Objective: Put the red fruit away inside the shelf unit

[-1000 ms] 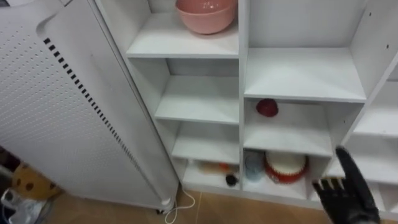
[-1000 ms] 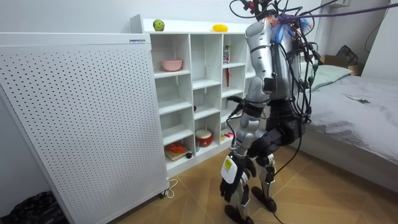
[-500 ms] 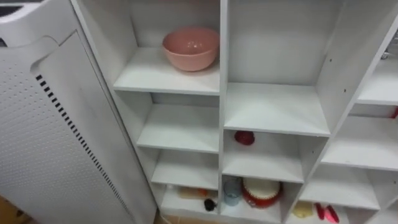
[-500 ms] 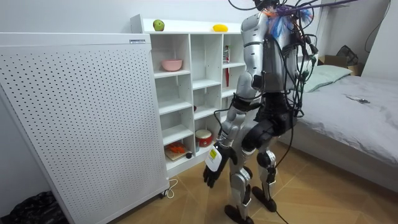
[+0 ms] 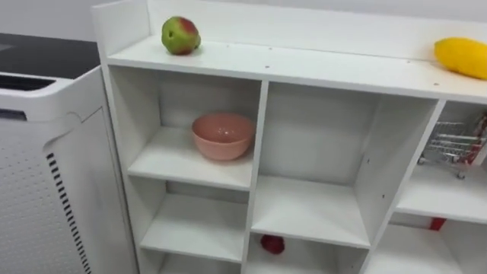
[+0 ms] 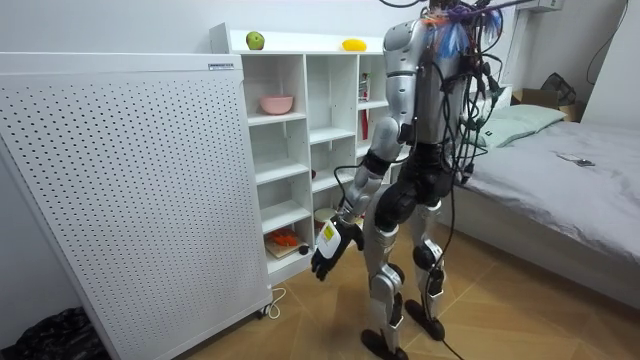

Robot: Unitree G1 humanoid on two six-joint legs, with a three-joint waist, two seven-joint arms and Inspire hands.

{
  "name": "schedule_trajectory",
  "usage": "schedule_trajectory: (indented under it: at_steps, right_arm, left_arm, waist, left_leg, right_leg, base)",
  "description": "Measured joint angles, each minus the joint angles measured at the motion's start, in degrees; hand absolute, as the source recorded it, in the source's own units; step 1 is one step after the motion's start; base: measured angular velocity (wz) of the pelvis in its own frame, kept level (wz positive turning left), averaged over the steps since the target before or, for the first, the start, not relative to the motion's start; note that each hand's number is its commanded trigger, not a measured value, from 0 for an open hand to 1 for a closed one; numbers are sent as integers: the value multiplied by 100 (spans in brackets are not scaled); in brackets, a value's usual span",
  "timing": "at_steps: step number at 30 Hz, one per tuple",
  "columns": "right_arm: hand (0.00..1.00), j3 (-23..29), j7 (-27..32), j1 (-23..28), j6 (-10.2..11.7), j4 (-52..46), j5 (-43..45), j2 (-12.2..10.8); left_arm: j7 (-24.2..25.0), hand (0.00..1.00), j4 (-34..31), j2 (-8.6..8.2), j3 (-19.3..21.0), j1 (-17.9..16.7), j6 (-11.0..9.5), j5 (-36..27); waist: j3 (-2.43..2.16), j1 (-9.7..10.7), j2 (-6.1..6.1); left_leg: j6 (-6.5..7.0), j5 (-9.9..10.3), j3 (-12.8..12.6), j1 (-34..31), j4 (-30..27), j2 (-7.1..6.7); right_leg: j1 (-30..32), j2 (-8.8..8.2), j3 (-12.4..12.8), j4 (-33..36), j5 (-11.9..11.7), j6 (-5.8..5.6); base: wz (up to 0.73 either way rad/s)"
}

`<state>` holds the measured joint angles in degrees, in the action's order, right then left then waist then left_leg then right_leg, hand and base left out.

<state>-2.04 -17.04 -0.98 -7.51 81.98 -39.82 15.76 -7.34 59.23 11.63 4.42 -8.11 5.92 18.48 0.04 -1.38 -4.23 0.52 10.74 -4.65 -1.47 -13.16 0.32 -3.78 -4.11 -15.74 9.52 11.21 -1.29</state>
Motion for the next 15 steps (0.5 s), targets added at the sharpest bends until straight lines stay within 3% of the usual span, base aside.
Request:
schedule_trajectory:
  at_steps: [6,8,15]
  right_arm:
    - [0,-22,28,271,44,-142,653,-317]
    - [0,-60,157,332,50,-332,1271,-392]
    - [0,4,440,495,246,-760,2161,-494]
  left_arm:
    - [-99,0,1,-119,17,66,-8,-23]
    - [-118,0,34,-190,16,-13,-9,-23]
    - [-223,0,54,-307,240,-73,15,-20]
  waist:
    - [-3,20,42]
    - [0,2,80]
    - [4,81,99]
  left_leg:
    - [-22,21,-74,220,159,9]
    - [-23,24,-174,335,247,26]
    - [-20,57,-261,508,379,35]
  right_leg:
    - [-141,48,212,-79,-22,-5]
    - [-186,66,349,-77,-40,-4]
    - [-257,80,449,-79,-69,-5]
  base:
    - [-13]
    - [-27]
    - [-9]
